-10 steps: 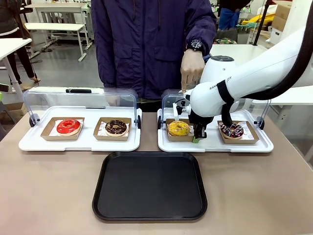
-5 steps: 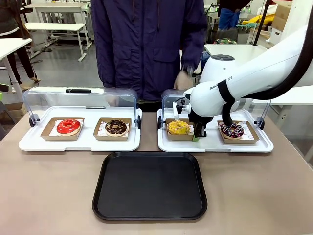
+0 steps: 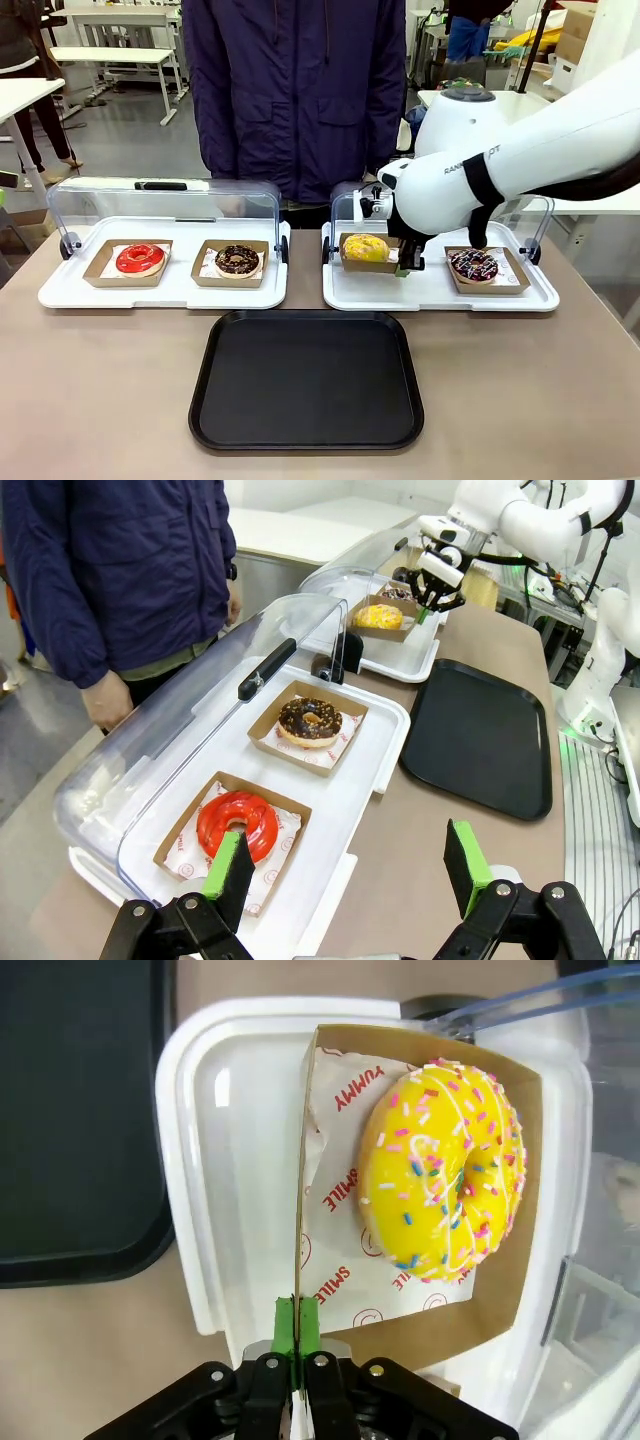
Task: Move the third donut from the left to the tray.
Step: Pick up the Paper togo box containing the Donut indicated by the person and place it on the Handle tray.
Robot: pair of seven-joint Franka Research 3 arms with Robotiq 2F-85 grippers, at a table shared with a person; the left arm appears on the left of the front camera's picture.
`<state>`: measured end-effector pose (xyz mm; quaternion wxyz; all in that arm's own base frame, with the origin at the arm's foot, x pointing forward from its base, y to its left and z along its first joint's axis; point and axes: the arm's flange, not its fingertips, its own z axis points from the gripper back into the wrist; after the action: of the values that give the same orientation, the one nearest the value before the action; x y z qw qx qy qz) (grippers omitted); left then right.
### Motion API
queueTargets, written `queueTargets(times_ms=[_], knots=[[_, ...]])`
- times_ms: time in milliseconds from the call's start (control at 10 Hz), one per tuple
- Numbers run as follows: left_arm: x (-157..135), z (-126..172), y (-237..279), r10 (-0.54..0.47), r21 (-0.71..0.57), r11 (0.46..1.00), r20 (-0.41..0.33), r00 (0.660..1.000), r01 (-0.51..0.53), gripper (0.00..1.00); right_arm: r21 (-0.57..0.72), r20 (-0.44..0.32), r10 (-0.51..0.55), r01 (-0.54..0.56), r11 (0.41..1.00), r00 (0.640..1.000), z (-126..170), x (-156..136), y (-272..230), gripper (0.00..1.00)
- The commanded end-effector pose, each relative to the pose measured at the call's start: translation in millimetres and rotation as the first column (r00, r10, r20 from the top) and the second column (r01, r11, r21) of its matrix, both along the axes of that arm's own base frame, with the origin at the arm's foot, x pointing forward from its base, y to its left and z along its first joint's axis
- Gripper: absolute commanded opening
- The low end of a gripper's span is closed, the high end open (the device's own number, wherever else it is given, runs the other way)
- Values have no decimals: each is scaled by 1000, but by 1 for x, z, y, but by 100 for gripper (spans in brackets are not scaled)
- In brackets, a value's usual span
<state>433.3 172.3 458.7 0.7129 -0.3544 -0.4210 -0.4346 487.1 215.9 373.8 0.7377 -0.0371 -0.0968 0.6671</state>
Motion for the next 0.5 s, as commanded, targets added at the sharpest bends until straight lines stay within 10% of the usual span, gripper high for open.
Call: queueTargets(times_ms=[0, 400], knots=[[-1, 3, -2, -1, 3, 1000, -9, 1000, 1, 100, -24, 76, -31, 33, 999, 997, 11, -22, 2, 2], [-1, 3, -2, -1, 3, 1000, -9, 1000, 1, 100, -37, 109, -30, 34, 999, 994, 27, -56, 2, 2]])
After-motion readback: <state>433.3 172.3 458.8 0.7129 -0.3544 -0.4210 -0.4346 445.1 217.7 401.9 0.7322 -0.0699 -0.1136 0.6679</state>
